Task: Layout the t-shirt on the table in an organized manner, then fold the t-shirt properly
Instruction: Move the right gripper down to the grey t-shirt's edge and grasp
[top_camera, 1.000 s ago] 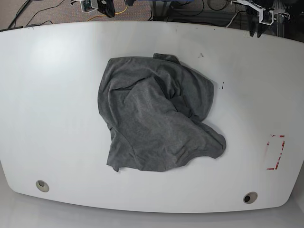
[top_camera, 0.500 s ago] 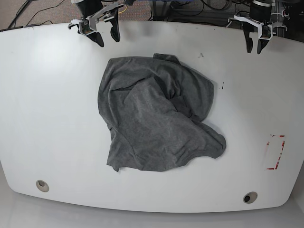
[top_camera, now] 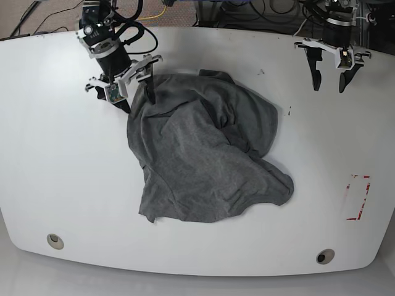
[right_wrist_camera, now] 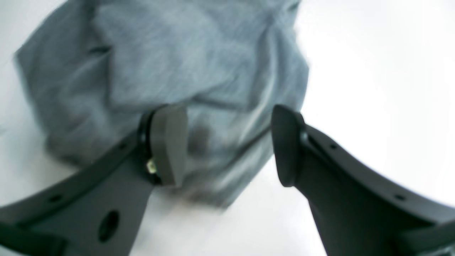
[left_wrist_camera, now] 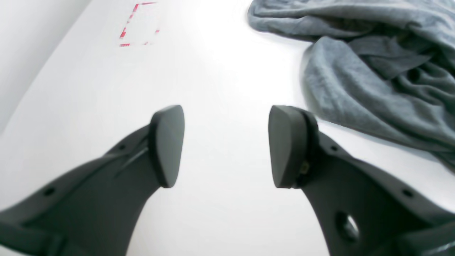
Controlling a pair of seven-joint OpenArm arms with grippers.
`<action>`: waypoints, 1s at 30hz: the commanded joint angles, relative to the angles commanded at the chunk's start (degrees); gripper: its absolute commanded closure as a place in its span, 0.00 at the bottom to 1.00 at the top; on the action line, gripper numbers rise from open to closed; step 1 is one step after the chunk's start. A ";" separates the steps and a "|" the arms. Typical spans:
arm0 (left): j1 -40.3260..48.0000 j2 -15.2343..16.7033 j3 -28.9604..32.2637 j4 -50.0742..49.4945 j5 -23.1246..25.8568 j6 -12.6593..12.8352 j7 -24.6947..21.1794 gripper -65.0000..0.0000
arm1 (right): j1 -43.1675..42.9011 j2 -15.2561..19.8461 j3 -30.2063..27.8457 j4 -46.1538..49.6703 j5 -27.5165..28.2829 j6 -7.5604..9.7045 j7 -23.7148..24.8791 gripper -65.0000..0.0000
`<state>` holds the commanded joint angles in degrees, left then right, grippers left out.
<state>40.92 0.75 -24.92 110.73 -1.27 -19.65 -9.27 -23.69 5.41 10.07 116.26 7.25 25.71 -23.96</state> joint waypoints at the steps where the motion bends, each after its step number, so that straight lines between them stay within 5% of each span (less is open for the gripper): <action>1: -0.35 0.00 0.09 0.00 0.09 0.00 0.00 0.46 | 2.37 0.00 0.00 -0.09 0.00 0.00 -1.76 0.44; 8: -0.97 0.00 2.02 -0.18 0.26 0.00 0.00 0.45 | 16.26 2.29 -0.26 -2.81 0.09 0.00 -12.22 0.44; 21: -3.87 -0.26 2.02 -0.18 0.35 0.00 3.08 0.45 | 32.35 3.60 -0.26 -25.67 0.09 0.26 -13.36 0.44; 30: -5.89 -2.11 1.85 -0.18 0.26 0.00 7.65 0.46 | 40.18 3.60 -0.26 -38.86 0.09 4.40 -13.36 0.44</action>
<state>35.03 -1.36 -23.08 110.55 -1.01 -19.65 -1.63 16.48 9.01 9.80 77.41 7.34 30.11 -37.32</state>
